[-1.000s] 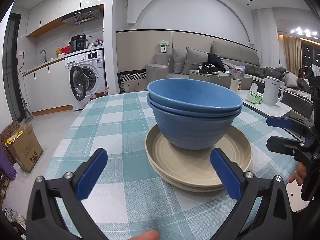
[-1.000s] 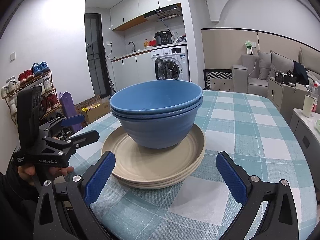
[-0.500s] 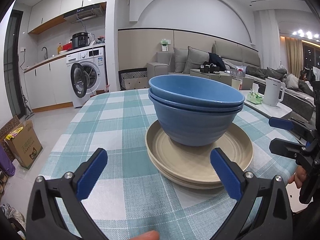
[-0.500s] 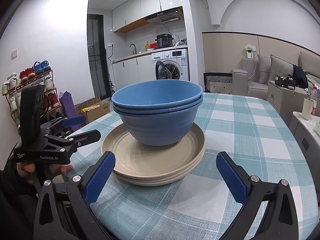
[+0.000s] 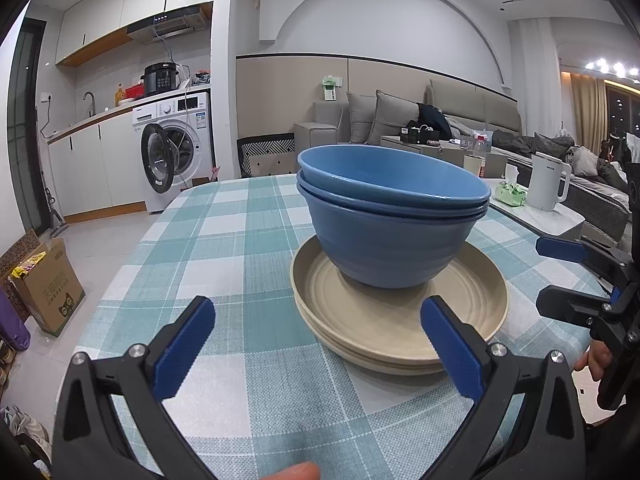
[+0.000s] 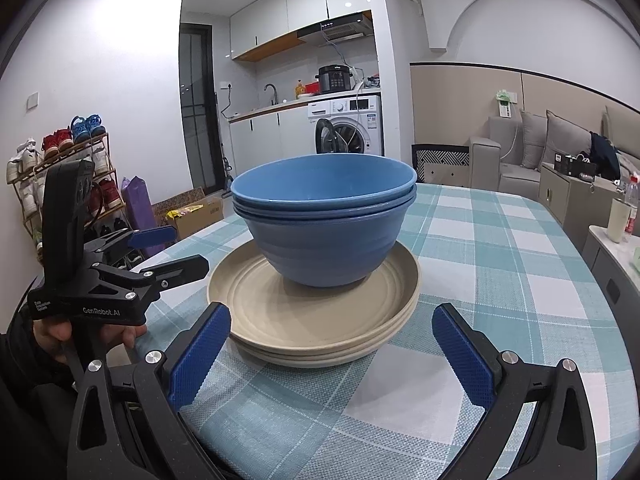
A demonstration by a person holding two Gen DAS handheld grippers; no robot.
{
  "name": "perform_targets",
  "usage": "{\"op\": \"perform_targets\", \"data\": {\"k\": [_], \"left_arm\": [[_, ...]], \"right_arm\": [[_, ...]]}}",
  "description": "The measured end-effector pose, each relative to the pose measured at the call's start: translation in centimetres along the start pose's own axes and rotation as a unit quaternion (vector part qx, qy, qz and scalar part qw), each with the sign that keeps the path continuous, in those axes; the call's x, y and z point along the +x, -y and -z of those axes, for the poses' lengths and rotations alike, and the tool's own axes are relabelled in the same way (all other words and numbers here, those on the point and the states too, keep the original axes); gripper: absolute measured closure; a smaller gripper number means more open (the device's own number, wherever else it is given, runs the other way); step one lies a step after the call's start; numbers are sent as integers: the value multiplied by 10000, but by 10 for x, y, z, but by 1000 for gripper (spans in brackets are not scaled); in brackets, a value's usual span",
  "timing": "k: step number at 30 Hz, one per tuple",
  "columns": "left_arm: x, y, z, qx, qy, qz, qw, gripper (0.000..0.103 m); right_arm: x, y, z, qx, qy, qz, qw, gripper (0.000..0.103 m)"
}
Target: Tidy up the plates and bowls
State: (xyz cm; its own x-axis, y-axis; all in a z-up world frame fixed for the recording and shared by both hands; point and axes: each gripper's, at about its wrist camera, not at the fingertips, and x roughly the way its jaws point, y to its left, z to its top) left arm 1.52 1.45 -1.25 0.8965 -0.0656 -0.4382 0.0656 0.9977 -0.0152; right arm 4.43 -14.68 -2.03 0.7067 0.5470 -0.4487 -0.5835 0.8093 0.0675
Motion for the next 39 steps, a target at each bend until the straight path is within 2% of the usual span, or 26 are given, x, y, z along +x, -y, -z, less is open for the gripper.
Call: {"op": "perform_targets", "data": {"k": [39], "left_arm": [[3, -2, 3, -57, -70, -1, 10000, 0]], "right_arm": [[2, -1, 3, 23, 1, -59, 10000, 1]]}}
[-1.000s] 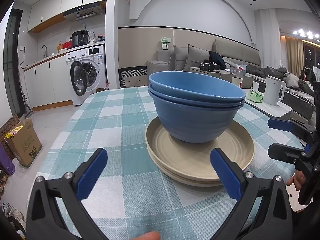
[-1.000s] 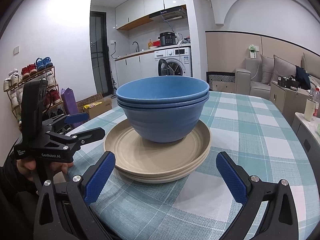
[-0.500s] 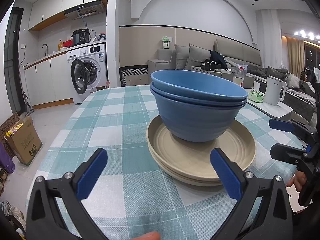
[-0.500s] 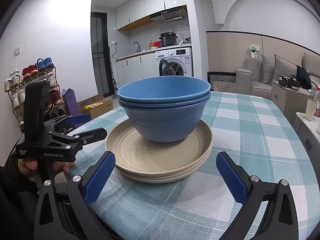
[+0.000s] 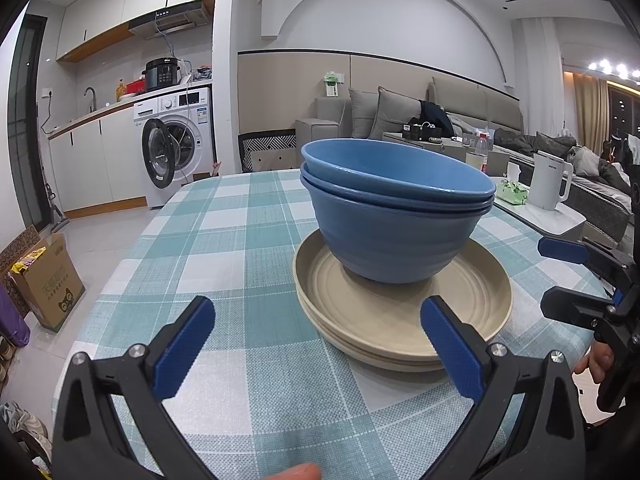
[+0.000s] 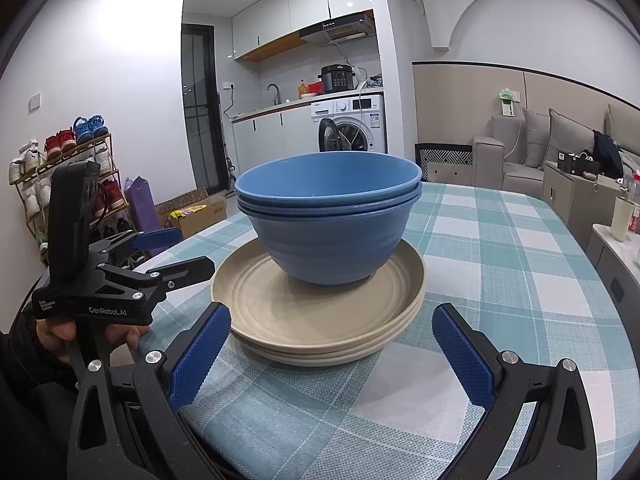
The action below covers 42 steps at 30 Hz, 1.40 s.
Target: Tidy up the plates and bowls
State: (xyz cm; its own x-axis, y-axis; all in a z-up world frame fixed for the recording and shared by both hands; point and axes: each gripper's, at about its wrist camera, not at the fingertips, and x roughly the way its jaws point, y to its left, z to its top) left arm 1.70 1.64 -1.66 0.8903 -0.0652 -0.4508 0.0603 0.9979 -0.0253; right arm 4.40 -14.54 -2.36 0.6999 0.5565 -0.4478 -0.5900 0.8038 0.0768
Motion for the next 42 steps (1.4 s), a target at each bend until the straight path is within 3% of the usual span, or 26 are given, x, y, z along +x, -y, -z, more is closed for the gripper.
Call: {"op": "perform_targets", "data": {"k": [42], "left_arm": [[1, 1, 2, 47, -55, 28, 10000, 0]], "right_arm": [[-2, -3, 0, -84, 30, 23, 10000, 1]]}}
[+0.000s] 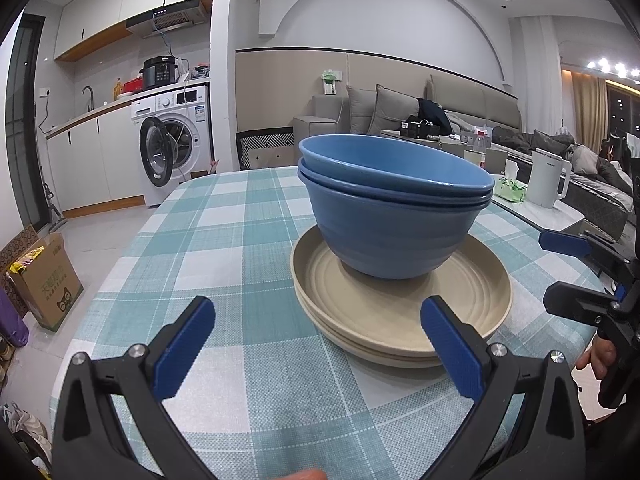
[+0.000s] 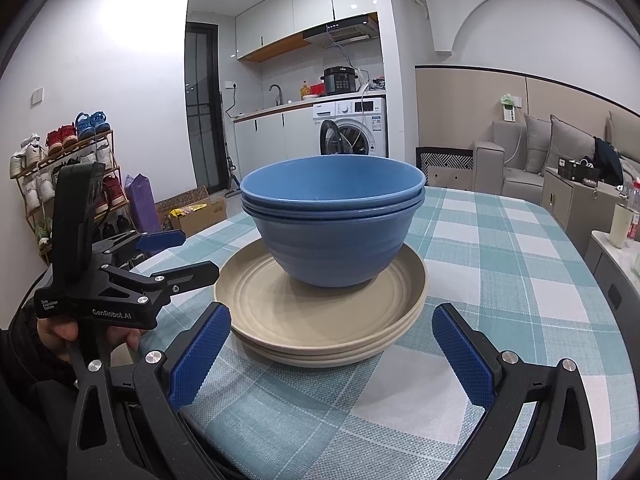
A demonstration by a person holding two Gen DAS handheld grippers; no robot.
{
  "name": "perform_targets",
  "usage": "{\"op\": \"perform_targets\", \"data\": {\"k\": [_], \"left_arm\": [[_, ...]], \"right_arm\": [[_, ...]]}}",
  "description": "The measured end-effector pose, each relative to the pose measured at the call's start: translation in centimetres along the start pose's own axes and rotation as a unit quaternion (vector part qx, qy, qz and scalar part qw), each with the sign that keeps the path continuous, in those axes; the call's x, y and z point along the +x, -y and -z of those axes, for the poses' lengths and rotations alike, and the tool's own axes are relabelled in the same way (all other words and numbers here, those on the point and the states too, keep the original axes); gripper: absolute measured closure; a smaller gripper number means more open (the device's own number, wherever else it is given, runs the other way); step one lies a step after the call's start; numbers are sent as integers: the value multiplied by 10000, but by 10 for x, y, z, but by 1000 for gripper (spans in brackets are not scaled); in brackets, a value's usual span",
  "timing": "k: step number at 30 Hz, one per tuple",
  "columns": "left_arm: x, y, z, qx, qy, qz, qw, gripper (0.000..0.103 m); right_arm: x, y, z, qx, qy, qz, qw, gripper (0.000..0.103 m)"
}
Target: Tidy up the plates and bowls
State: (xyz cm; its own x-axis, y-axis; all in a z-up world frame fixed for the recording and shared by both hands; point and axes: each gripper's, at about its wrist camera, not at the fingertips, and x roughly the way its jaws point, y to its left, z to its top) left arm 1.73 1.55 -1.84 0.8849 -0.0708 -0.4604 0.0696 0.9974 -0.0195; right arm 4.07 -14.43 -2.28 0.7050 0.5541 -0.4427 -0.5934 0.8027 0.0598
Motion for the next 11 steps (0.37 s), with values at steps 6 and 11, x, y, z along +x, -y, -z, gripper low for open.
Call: {"op": "perform_targets", "data": {"k": [6, 11], "left_arm": [[-1, 0, 0, 6, 8, 24, 10000, 0], [0, 1, 0, -8, 10, 63, 10000, 0]], "right_arm": [[0, 1, 0, 12, 0, -5, 10000, 1], [-1, 0, 0, -9, -7, -11, 10000, 1]]}}
